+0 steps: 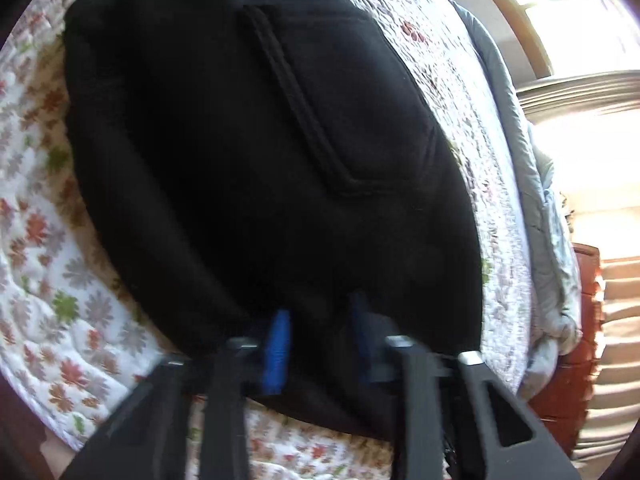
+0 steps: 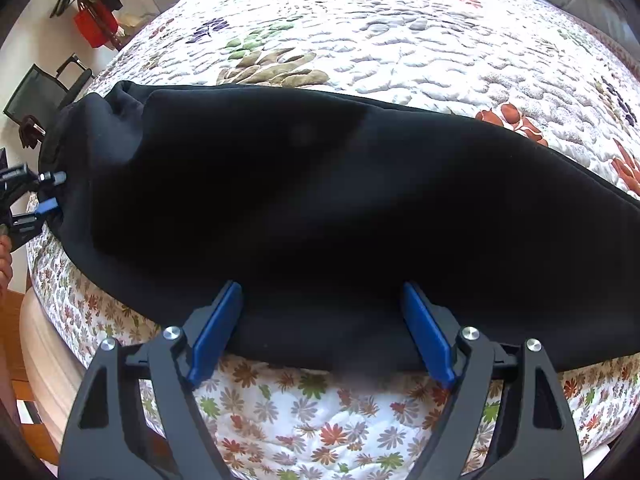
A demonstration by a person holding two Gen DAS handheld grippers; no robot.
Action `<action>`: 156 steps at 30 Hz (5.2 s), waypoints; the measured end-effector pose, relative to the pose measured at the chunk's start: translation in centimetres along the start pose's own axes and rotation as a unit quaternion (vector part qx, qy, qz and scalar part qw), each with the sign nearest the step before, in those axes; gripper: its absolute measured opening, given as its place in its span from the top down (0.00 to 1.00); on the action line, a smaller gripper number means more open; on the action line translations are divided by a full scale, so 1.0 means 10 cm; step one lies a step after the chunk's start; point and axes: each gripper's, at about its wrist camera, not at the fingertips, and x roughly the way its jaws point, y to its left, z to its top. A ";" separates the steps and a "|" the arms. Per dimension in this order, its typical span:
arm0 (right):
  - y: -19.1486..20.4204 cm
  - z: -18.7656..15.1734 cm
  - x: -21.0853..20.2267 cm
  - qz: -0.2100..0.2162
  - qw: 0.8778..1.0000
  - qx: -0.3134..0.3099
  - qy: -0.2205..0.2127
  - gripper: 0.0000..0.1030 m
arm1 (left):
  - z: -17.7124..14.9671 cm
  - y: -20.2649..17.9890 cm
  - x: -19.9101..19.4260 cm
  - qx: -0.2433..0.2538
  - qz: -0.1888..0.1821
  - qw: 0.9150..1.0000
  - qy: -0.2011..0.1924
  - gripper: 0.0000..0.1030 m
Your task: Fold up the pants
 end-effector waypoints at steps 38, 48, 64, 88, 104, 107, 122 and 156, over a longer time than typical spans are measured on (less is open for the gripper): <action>0.81 0.89 -0.37 0.118 0.986 -0.101 -0.059 0.29 | -0.08 -0.73 -0.02 0.248 0.189 0.946 -0.091 0.14; 1.21 1.31 0.20 0.181 0.969 -0.167 -0.006 0.29 | 0.00 -0.64 0.05 0.258 0.153 0.951 -0.078 0.04; 1.34 1.60 0.33 0.207 0.951 -0.229 -0.021 0.98 | 0.12 -0.46 -0.09 0.184 0.106 0.972 -0.101 0.04; -0.44 0.48 -0.19 0.074 0.995 -0.031 -0.060 0.82 | -1.02 -1.39 0.50 0.378 0.124 0.916 -0.053 0.04; -1.91 -0.38 -1.08 0.034 0.978 0.163 -0.127 0.61 | -1.48 -1.60 0.59 0.373 0.119 0.920 -0.012 0.04; -2.37 -0.48 -1.24 -0.007 0.973 0.186 -0.140 0.55 | -1.67 -1.71 0.67 0.394 0.116 0.912 0.002 0.04; -2.94 -0.16 -0.94 -0.023 0.987 0.103 -0.119 0.92 | -1.83 -1.94 0.90 0.383 0.127 0.915 0.005 0.04; -2.67 -0.92 -0.86 0.124 0.939 0.313 -0.066 0.41 | -2.24 -2.28 0.86 0.414 0.085 0.906 0.005 0.04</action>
